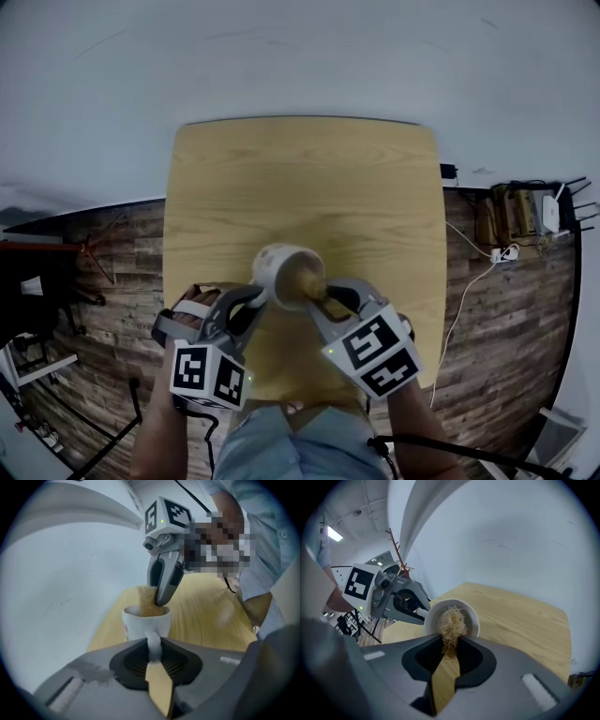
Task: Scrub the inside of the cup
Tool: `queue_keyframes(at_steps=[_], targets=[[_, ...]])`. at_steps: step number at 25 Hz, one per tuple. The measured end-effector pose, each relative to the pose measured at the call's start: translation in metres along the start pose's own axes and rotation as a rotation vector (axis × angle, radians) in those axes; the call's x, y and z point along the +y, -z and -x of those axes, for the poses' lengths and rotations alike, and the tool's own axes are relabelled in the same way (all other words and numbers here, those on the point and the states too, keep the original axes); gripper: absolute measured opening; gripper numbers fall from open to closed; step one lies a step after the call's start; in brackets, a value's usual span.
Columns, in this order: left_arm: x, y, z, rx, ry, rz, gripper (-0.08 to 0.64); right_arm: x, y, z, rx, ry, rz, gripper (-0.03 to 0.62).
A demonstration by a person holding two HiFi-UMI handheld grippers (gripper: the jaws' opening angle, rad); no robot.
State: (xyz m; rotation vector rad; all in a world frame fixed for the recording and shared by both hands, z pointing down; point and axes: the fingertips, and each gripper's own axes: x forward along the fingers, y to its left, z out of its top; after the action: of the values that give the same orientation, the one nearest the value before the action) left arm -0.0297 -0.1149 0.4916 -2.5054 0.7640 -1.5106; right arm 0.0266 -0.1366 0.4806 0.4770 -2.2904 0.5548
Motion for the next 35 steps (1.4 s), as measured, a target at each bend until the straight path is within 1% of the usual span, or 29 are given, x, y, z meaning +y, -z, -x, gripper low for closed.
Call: queue_keyframes(at_steps=[2, 6, 10, 13, 16, 21, 24, 27, 30, 35], targets=[[-0.002, 0.0, -0.002, -0.007, 0.001, -0.003, 0.072, 0.007, 0.004, -0.002, 0.002, -0.017, -0.015, 0.071], [-0.006, -0.002, -0.004, -0.019, 0.009, -0.037, 0.072, 0.018, 0.006, -0.005, -0.009, -0.049, -0.071, 0.071], [-0.007, -0.003, -0.003, -0.025, 0.009, -0.02, 0.072, 0.02, -0.002, -0.008, -0.043, -0.079, -0.115, 0.071], [-0.009, 0.0, -0.004, -0.046, 0.007, -0.015, 0.072, 0.023, -0.012, -0.009, -0.07, -0.095, -0.139, 0.071], [-0.01, 0.003, -0.005, -0.085, 0.013, 0.045, 0.072, 0.024, -0.023, -0.006, -0.102, -0.08, -0.137, 0.071], [-0.01, 0.015, -0.005, -0.148, 0.018, 0.171, 0.072, 0.021, -0.045, 0.014, -0.199, -0.063, -0.171, 0.071], [-0.01, 0.02, -0.007, -0.193, 0.021, 0.238, 0.073, 0.014, -0.056, 0.026, -0.238, -0.006, -0.155, 0.071], [-0.011, 0.024, -0.008, -0.227, 0.026, 0.282, 0.074, 0.009, -0.063, 0.037, -0.268, 0.048, -0.142, 0.072], [-0.011, 0.028, -0.009, -0.259, 0.028, 0.318, 0.074, 0.008, -0.068, 0.049, -0.3, 0.091, -0.138, 0.072], [-0.013, 0.037, -0.011, -0.306, 0.039, 0.413, 0.074, 0.011, -0.073, 0.066, -0.339, 0.152, -0.127, 0.072]])
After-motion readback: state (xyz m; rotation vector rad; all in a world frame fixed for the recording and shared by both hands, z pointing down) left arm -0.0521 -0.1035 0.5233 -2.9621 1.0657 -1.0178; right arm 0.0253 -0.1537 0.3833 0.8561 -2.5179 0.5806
